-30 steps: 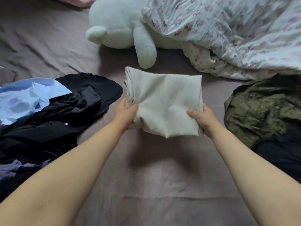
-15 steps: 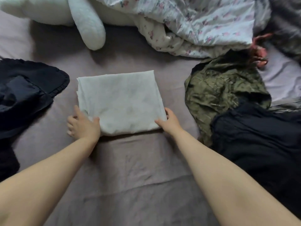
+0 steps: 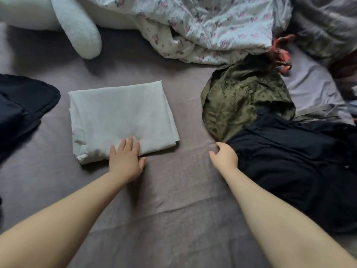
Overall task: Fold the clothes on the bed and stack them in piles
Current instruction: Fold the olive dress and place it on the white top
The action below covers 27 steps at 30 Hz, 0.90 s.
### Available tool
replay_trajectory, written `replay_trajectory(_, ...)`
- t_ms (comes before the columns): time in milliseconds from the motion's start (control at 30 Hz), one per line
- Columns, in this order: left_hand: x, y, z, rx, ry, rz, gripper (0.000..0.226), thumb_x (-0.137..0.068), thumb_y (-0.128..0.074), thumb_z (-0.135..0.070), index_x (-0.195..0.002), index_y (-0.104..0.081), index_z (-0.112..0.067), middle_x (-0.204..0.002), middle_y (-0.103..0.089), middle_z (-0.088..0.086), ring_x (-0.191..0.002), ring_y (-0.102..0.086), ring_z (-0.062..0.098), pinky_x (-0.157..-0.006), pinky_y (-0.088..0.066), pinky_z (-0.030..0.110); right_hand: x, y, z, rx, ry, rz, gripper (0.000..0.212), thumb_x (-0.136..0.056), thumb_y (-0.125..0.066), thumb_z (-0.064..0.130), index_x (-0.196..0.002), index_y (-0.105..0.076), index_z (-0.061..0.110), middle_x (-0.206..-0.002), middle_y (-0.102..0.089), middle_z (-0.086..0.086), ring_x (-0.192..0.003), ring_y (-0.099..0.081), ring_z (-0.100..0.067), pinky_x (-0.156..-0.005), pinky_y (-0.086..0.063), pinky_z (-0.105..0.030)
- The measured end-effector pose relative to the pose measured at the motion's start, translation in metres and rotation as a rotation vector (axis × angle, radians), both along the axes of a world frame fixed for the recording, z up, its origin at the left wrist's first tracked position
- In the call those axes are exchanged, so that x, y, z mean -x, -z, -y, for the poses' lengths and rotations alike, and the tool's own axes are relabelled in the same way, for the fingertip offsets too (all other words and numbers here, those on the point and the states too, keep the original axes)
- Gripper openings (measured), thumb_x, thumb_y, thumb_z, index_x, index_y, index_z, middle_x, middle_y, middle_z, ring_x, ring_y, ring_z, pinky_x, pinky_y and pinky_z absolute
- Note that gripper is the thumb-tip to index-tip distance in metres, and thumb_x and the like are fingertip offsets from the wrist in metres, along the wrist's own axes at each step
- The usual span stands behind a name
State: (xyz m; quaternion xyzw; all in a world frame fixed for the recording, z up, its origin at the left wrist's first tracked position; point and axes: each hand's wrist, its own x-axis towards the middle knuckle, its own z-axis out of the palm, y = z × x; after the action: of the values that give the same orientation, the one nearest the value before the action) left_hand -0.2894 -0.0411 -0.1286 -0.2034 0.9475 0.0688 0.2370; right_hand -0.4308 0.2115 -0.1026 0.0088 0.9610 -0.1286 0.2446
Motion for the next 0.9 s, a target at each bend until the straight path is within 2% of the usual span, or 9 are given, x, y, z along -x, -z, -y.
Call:
replay_trajectory(100,-0.012,-0.006,-0.016,-0.193,-0.117,-0.23,0.063,-0.088,-0.033,-0.053,-0.124,-0.059,-0.009,-0.131,-0.053,0.017,-0.127,-0.045,0.034,-0.103,-0.036,0.045,-0.03,-0.014,0.024,0.269,0.137,0.005,0.029,-0.089,-0.063,0.017,-0.118,-0.069,0.014,-0.119,-0.068,-0.004,-0.109,-0.062,-0.02,-0.091,-0.047,-0.026)
replay_trajectory(200,-0.023,-0.025,-0.038,-0.587,-0.522,-0.459,0.049,-0.093,-0.039,-0.05,-0.1,-0.069,-0.011,-0.108,-0.067,0.012,-0.103,-0.06,0.025,-0.087,-0.044,0.034,-0.086,-0.028,0.056,0.43,0.018,0.089,0.024,-0.086,-0.061,0.008,-0.104,-0.075,0.015,-0.106,-0.073,-0.001,-0.103,-0.065,-0.014,-0.091,-0.045,-0.019)
replay_trajectory(300,-0.032,-0.057,-0.043,-1.238,-1.026,-0.174,0.055,-0.095,-0.037,-0.058,-0.104,-0.066,-0.013,-0.109,-0.069,0.006,-0.1,-0.063,0.018,-0.082,-0.047,0.031,-0.152,-0.035,0.082,0.554,-0.051,0.27,0.027,-0.086,-0.057,0.008,-0.102,-0.076,0.019,-0.103,-0.074,0.002,-0.102,-0.065,-0.008,-0.095,-0.045,-0.016)
replay_trajectory(367,-0.046,-0.07,-0.038,-1.412,-1.006,-0.035,0.054,-0.089,-0.05,-0.057,-0.107,-0.069,-0.011,-0.107,-0.072,0.009,-0.098,-0.067,0.021,-0.086,-0.051,0.035,-0.189,-0.039,0.091,0.595,-0.095,0.381,0.027,-0.086,-0.057,0.01,-0.101,-0.077,0.02,-0.101,-0.074,0.004,-0.1,-0.065,-0.006,-0.095,-0.048,-0.021)
replay_trajectory(433,-0.068,-0.076,-0.034,-1.242,-0.84,-0.048,0.028,-0.086,-0.066,-0.034,-0.098,-0.072,-0.009,-0.101,-0.073,0.014,-0.088,-0.068,0.021,-0.087,-0.051,0.036,-0.218,-0.047,0.094,0.624,-0.148,0.459,0.025,-0.087,-0.056,0.01,-0.099,-0.077,0.019,-0.1,-0.075,0.003,-0.099,-0.066,-0.006,-0.092,-0.048,-0.019)
replay_trajectory(500,-0.09,-0.078,-0.032,-1.044,-0.832,-0.162,0.008,-0.091,-0.062,-0.016,-0.089,-0.07,-0.013,-0.095,-0.073,0.012,-0.082,-0.066,0.02,-0.081,-0.052,0.034,-0.242,-0.058,0.093,0.645,-0.202,0.514,0.025,-0.087,-0.056,0.008,-0.098,-0.077,0.015,-0.101,-0.074,0.0,-0.099,-0.065,-0.006,-0.091,-0.046,-0.016)
replay_trajectory(600,-0.134,-0.07,-0.021,-0.975,-1.043,-0.268,0.024,-0.093,-0.045,-0.001,-0.093,-0.068,-0.008,-0.088,-0.069,0.013,-0.078,-0.061,0.024,-0.068,-0.048,0.032,-0.27,-0.073,0.084,0.678,-0.226,0.578,0.023,-0.087,-0.058,0.006,-0.101,-0.076,0.01,-0.103,-0.074,-0.005,-0.088,-0.062,0.001,-0.085,-0.044,-0.01)
replay_trajectory(767,-0.228,-0.061,-0.009,-0.719,-1.277,-0.309,0.025,-0.089,-0.036,0.005,-0.095,-0.059,0.001,-0.093,-0.062,0.022,-0.079,-0.056,0.031,-0.068,-0.043,0.037,-0.287,-0.072,0.061,0.663,-0.217,0.61,0.025,-0.085,-0.069,0.005,-0.109,-0.07,0.002,-0.109,-0.07,-0.012,-0.067,-0.054,0.022,-0.078,-0.041,-0.002)
replay_trajectory(900,-0.287,-0.073,-0.001,-0.568,-1.361,-0.301,0.022,-0.092,-0.035,0.006,-0.098,-0.056,0.004,-0.086,-0.056,0.016,-0.072,-0.048,0.027,-0.059,-0.037,0.032,-0.267,-0.06,0.034,0.544,0.098,0.43,0.031,-0.086,-0.07,0.011,-0.113,-0.063,-0.002,-0.106,-0.067,-0.012,-0.078,-0.06,0.003,-0.077,-0.044,-0.01)
